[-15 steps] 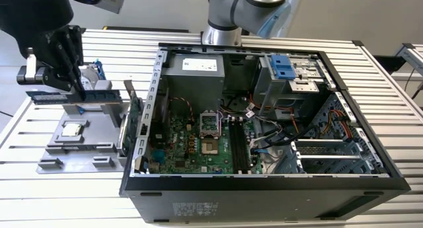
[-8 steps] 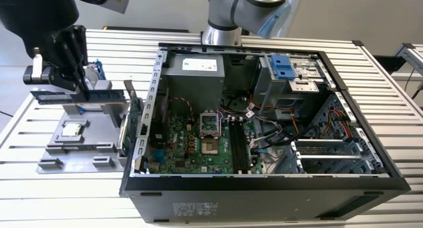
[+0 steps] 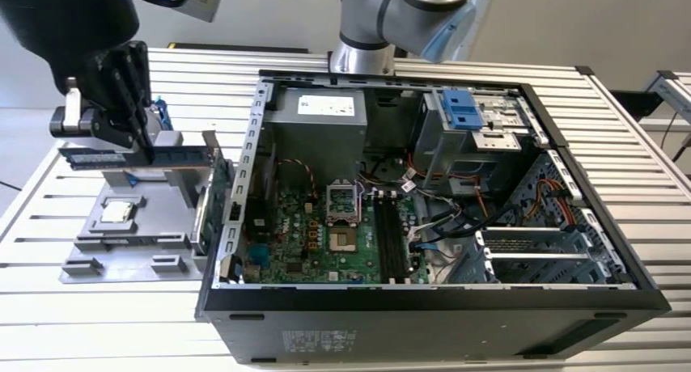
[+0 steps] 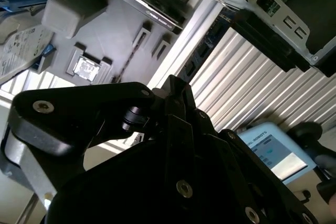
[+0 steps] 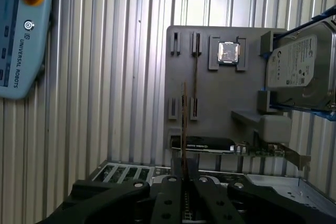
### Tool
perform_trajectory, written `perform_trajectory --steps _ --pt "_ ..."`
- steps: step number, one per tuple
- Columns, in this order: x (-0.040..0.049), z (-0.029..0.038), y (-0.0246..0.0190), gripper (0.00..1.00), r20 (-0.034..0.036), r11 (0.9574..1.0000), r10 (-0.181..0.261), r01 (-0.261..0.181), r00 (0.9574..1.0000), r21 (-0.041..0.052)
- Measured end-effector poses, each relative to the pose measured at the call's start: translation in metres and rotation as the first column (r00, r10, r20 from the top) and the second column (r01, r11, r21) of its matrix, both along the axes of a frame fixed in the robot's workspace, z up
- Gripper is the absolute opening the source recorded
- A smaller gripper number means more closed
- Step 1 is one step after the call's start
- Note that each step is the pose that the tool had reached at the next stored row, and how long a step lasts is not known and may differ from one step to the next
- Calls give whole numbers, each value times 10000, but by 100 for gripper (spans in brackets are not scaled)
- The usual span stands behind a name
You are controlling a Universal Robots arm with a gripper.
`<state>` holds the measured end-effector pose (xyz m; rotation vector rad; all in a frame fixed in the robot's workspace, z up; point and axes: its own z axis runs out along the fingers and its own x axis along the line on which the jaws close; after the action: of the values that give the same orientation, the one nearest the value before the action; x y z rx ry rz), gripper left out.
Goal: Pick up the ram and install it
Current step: 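Pick up the ram and move it above insertion slot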
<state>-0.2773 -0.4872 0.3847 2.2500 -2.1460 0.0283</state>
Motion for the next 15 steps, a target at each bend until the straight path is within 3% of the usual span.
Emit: perform_trajectory --steps 15 --pt "117 0 12 0 0 10000 0 0 10000 0"
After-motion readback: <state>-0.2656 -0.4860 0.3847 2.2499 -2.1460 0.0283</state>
